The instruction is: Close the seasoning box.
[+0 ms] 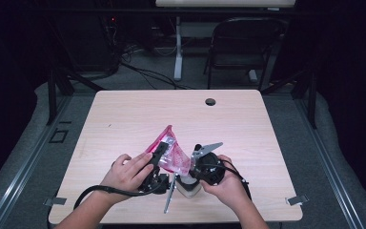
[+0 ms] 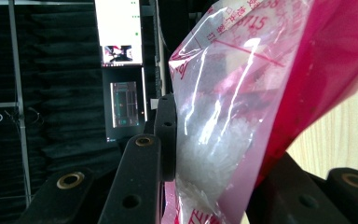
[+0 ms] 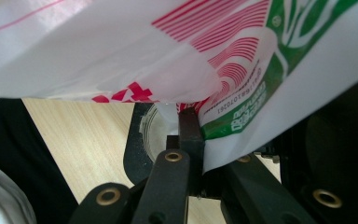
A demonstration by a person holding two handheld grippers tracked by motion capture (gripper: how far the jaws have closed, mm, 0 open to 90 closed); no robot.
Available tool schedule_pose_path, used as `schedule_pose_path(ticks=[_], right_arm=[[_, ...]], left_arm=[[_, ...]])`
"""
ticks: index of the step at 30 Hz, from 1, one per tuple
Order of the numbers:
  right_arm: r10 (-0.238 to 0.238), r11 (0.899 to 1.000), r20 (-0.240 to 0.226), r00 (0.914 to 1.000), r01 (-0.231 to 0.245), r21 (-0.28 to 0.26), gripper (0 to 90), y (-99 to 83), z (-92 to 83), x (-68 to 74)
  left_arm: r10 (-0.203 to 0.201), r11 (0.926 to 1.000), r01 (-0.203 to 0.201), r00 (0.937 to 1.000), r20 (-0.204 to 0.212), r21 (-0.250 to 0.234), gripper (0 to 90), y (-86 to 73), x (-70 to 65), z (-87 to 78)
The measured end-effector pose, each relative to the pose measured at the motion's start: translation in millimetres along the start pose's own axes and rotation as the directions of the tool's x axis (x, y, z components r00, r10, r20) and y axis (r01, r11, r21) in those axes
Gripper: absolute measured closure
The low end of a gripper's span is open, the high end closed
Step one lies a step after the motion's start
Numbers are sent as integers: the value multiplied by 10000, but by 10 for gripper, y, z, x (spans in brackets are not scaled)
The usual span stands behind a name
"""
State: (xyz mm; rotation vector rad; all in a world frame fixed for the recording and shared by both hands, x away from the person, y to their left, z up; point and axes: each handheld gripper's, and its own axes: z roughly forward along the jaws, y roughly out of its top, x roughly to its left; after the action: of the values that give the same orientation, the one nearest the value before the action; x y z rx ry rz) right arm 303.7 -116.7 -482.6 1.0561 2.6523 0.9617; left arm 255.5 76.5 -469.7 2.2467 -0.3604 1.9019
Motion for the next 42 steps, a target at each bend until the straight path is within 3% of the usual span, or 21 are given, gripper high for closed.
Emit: schedule_pose_path(ticks=[42], right_arm=[[-4, 10000, -57, 10000, 4, 36, 900, -8, -22, -20]], left_arm=[[166, 9998, -166, 9999, 0, -75, 752, 27, 44, -11]])
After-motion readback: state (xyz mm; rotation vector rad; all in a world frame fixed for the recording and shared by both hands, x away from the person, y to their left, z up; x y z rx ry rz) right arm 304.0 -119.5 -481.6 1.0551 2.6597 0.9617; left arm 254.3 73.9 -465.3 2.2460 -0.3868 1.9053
